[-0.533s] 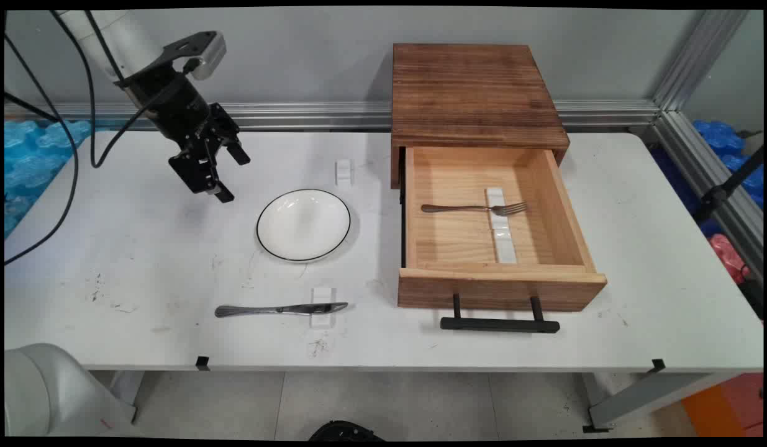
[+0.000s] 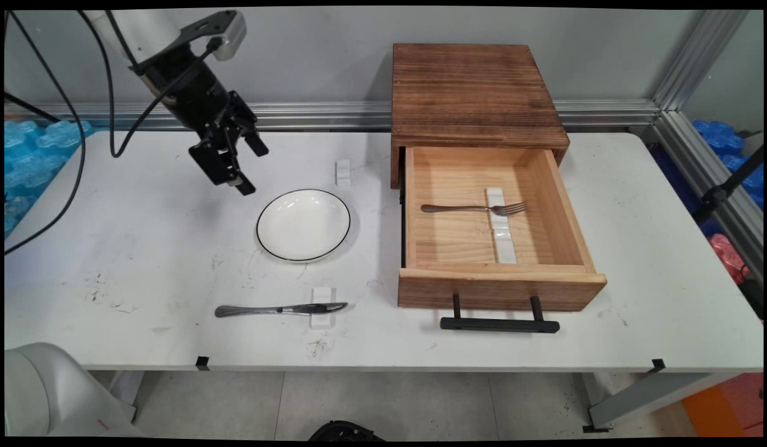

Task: Pick up the knife from the right of the white plate

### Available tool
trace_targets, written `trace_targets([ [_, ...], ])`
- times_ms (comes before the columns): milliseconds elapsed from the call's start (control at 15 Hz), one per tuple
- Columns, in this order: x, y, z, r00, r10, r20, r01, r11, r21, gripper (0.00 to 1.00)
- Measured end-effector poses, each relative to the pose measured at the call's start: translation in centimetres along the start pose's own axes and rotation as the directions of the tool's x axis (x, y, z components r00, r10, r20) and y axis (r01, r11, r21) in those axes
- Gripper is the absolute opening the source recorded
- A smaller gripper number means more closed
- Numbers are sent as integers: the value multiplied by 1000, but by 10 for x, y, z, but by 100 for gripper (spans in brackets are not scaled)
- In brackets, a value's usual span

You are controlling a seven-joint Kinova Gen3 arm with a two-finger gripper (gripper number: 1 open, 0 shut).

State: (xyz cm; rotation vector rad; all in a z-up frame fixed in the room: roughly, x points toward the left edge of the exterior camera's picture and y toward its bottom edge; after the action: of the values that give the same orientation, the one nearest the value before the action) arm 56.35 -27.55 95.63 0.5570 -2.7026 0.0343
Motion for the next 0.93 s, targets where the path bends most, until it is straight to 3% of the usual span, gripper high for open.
trace_targets([
  [400,27,37,-8,1000,9,-9,-9,1000,6,100],
  [933,19,97,3,1000,21,23,-21,1000,3,100],
])
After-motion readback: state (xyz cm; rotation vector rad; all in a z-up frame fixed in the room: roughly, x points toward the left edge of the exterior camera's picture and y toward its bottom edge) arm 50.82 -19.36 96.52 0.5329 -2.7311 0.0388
